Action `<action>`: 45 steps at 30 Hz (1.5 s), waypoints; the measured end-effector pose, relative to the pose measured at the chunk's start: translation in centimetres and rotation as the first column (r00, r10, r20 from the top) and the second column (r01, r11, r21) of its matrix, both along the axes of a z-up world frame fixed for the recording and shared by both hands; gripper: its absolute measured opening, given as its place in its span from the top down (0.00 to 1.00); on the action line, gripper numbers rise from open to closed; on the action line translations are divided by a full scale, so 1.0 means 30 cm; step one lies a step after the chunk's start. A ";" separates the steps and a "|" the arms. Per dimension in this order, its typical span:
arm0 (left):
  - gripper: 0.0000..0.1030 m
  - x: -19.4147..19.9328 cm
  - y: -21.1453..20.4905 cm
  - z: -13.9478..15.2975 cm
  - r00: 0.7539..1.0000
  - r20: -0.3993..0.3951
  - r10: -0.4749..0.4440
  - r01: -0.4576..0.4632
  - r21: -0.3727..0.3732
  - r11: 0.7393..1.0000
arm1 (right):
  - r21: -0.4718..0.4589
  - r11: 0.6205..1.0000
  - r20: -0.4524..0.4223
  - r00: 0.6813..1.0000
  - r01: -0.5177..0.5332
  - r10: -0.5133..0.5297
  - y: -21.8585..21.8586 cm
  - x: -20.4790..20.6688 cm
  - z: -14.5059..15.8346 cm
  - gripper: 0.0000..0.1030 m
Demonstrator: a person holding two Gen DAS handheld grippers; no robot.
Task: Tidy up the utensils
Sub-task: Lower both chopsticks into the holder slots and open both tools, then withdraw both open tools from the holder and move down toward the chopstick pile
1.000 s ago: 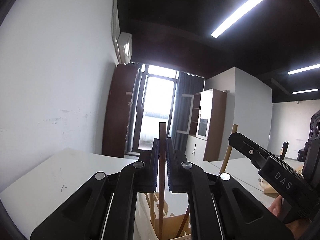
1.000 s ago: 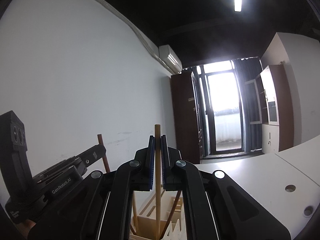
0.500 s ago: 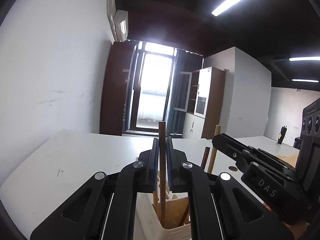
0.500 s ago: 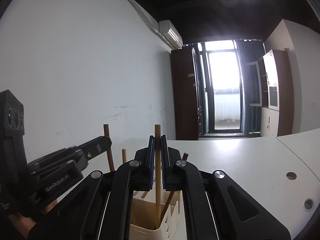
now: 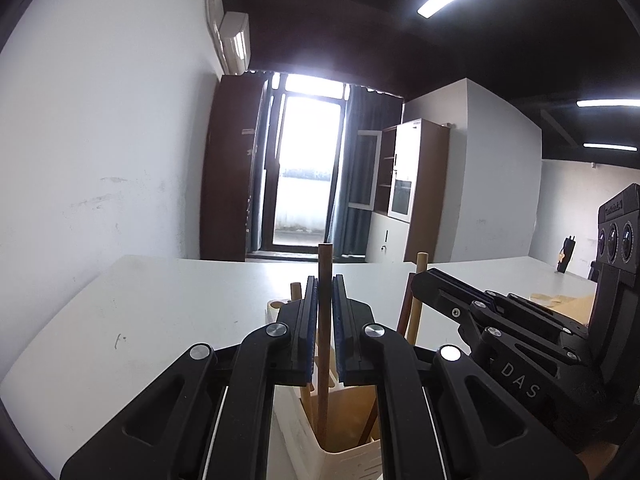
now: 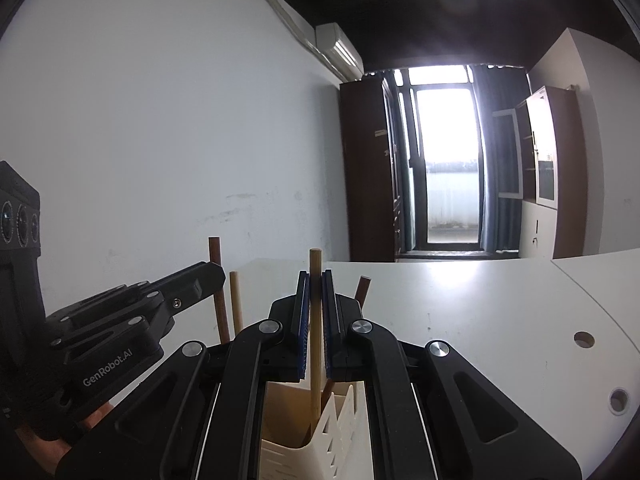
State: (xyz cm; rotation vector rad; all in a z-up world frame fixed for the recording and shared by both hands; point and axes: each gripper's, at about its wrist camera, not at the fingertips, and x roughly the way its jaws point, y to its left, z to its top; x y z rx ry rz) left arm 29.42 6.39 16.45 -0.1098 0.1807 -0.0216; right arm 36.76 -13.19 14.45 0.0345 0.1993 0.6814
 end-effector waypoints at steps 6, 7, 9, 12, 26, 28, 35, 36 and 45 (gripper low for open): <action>0.93 0.024 0.025 -0.016 0.999 -0.040 -0.005 0.004 -0.024 1.000 | -0.013 1.000 -0.030 1.000 0.002 -0.002 0.002 0.007 -0.016 0.93; 0.93 0.029 0.026 -0.020 0.999 -0.047 0.004 -0.005 -0.019 1.000 | -0.015 1.000 -0.030 1.000 0.006 -0.006 0.002 0.005 -0.017 0.93; 0.93 0.037 0.028 -0.023 0.998 -0.059 -0.002 0.001 -0.024 1.000 | -0.017 1.000 -0.037 0.999 0.006 -0.006 0.002 0.008 -0.017 0.93; 0.93 0.042 0.035 -0.023 0.998 -0.065 -0.004 0.002 -0.030 1.000 | -0.025 1.000 -0.042 0.999 0.011 -0.012 0.005 0.008 -0.020 0.93; 0.84 0.001 0.071 -0.002 1.000 -0.030 -0.007 0.005 -0.062 0.998 | -0.007 0.998 -0.054 0.997 0.059 -0.060 -0.023 0.016 -0.017 0.78; 0.83 -0.008 0.061 -0.003 1.000 -0.030 -0.010 0.008 -0.053 0.999 | -0.010 0.998 -0.059 0.996 0.062 -0.062 -0.021 0.016 -0.020 0.78; 0.76 -0.041 0.048 0.000 0.999 -0.034 -0.016 0.014 -0.042 0.999 | -0.019 0.997 -0.072 0.995 0.069 -0.070 -0.031 0.002 -0.023 0.71; 0.76 -0.047 0.045 0.002 0.999 -0.036 -0.018 0.017 -0.042 0.999 | -0.019 0.997 -0.073 0.994 0.076 -0.077 -0.033 0.004 -0.021 0.71; 0.67 -0.098 0.011 0.013 0.997 -0.072 -0.022 0.020 -0.015 1.000 | -0.042 0.996 -0.090 0.992 0.083 -0.087 -0.034 -0.031 -0.022 0.62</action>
